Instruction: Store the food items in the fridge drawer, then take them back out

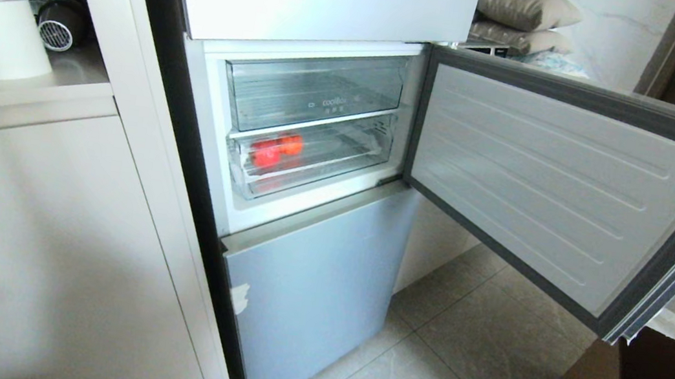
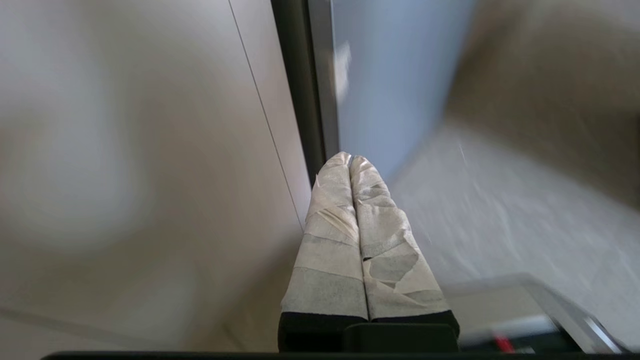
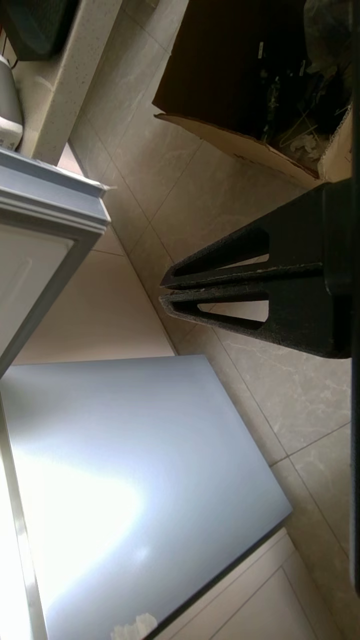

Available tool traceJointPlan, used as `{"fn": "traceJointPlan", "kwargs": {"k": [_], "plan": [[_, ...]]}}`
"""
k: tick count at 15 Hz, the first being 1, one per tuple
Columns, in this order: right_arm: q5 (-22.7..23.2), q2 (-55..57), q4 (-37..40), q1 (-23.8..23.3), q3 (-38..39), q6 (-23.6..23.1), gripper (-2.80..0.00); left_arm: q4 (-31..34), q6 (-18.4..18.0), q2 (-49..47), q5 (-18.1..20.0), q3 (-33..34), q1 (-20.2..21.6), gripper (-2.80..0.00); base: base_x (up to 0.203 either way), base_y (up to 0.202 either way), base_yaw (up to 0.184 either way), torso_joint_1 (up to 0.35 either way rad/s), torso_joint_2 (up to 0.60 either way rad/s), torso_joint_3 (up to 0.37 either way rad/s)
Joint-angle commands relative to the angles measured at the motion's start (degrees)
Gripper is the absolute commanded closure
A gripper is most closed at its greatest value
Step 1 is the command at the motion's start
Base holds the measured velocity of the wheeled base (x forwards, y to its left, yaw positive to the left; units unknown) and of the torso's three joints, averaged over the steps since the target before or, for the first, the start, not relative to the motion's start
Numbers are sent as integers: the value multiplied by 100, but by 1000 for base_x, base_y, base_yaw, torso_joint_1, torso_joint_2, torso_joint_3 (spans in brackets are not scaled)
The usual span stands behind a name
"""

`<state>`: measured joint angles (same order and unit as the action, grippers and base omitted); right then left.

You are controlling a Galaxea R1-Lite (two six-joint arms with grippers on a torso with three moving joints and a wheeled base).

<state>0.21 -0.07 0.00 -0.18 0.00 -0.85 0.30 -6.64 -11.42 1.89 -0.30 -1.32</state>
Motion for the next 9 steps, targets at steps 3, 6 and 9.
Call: {"fn": "traceJointPlan", "kwargs": {"k": [3, 6, 9], "plan": [[6, -1, 0, 1, 0, -3, 0, 46, -132, 1148, -21, 29, 126, 0, 0, 0, 0, 0, 0, 0], [-3, -1, 0, 1, 0, 42, 0, 17, 543, 1124, -189, 30, 141, 0, 0, 0, 0, 0, 0, 0], [-3, -1, 0, 1, 0, 50, 0, 13, 567, 1124, -194, 30, 141, 0, 0, 0, 0, 0, 0, 0]]}}
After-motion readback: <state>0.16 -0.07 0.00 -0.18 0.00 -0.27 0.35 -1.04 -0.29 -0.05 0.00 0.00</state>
